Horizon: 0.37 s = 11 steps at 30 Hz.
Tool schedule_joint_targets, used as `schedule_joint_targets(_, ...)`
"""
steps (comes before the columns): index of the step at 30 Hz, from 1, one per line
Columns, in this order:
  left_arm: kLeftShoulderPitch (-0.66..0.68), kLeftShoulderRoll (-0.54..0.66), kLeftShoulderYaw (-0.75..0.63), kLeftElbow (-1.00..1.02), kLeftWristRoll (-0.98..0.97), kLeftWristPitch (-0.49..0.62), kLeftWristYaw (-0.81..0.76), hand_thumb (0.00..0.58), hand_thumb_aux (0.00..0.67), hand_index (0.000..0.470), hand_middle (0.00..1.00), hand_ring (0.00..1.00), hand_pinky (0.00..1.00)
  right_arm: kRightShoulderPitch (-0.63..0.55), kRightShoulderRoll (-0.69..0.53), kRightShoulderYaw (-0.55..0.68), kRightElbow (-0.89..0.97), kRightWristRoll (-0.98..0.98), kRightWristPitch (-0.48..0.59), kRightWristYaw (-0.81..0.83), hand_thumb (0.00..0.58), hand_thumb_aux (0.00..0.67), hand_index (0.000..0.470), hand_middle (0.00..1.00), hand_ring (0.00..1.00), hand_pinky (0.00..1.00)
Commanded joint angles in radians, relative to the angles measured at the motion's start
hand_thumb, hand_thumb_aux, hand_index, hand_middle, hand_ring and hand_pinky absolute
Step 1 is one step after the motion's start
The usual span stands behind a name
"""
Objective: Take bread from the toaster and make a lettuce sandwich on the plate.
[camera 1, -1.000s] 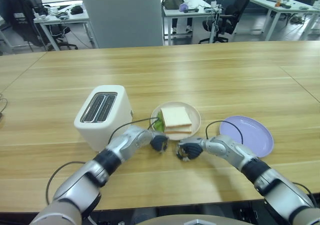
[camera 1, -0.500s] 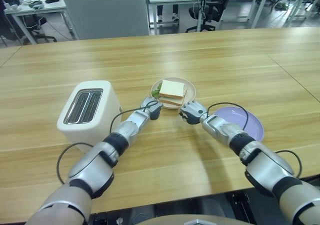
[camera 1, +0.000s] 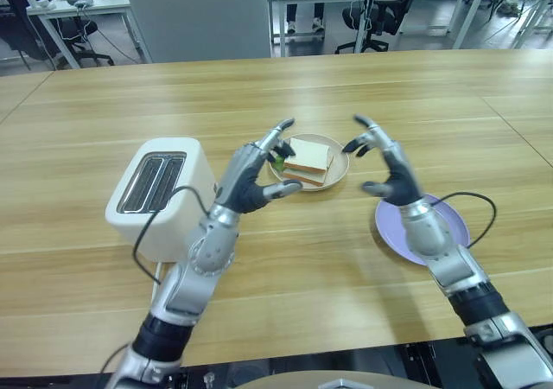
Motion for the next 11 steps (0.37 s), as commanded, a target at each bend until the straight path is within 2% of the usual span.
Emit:
schedule_joint_targets(1,0.062,-0.047,0.007,0.001,-0.197,0.003,-0.078,0.0,0.0,0.0,0.0,0.0,0.0,0.101,0.053,-0.027,-0.109,0.184,0.075,0.092,0.0,0.0,0.0,0.0,0.0,0.0)
schedule_joint_targets(7,0.081,-0.102,0.07,0.035,-0.271,-0.037,-0.102,0.0,0.0,0.0,0.0,0.0,0.0,0.193,0.117,-0.059,-0.14,0.162,0.056,0.163,0.0,0.0,0.0,0.0,0.0,0.0)
schedule_joint_targets(11,0.083,-0.103,0.077,0.1,-0.279,-0.142,-0.139,0.0,0.0,0.0,0.0,0.0,0.0,0.2,0.134,-0.067,-0.123,0.181,0.039,0.236,0.0,0.0,0.0,0.0,0.0,0.0)
